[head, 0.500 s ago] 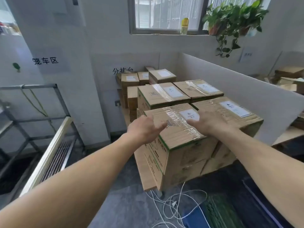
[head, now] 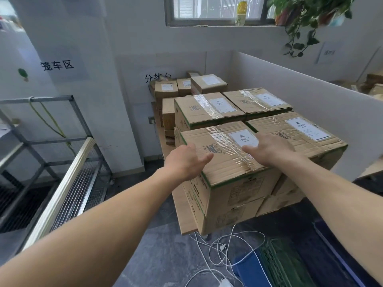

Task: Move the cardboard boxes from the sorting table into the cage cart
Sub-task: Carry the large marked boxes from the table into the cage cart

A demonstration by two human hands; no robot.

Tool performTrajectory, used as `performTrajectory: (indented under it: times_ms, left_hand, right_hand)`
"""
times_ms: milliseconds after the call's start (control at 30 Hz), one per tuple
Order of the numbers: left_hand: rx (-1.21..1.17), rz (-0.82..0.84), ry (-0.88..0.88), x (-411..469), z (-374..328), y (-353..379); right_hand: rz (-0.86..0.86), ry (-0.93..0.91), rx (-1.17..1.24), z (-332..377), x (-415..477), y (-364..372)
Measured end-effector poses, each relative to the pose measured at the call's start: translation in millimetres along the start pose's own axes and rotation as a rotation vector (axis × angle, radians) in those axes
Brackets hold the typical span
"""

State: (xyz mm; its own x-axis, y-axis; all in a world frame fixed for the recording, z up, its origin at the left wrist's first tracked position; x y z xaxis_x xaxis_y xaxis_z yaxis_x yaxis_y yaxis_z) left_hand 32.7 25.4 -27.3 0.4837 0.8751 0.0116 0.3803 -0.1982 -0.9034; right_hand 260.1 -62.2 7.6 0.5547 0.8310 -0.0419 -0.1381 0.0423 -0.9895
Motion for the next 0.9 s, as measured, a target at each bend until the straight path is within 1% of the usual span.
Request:
performTrajectory:
  times_ms: [133, 267, 400, 500, 667, 900]
  left_hand:
    - [-0.031, -0.011, -0.036, 0, 3, 3]
    - [-0.163, -0.010, -0.093, -4, 8, 7]
    - [-0.224, 0.000, -0.191, -7, 12, 12]
    - [-0.282, 0.017, -0.247, -8, 16, 14]
    - [-0.398, 0.013, -0.276, -12, 22, 11]
    - [-0.437, -0.029, -0.283, -33, 46, -6]
  right_hand:
    - [-0.025, 0.033, 0.043, -4, 4, 3]
    - [-0.053, 0.045, 0.082, -3, 6, 9]
    - [-0.007, 0.101, 0.191, -5, 7, 19]
    - [0.048, 0.099, 0.238, -6, 3, 25]
    - [0.047, 0.094, 0.306, 4, -9, 22]
    - [0.002, 0.088, 0.340, 29, -28, 18]
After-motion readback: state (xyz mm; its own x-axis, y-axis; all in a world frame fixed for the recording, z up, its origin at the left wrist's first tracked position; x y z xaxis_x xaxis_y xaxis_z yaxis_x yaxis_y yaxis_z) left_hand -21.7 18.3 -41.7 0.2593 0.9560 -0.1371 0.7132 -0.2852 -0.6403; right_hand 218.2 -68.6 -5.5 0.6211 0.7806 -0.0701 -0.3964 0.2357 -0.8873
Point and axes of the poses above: each hand's wrist, its own x-axis towards the middle knuckle, its own y-axis out of the palm, z = x × y, the point moved 2 cm from there along x, towards the middle knuckle, and after that the axes turned 1 degree about -y, right-handed, at the moved point
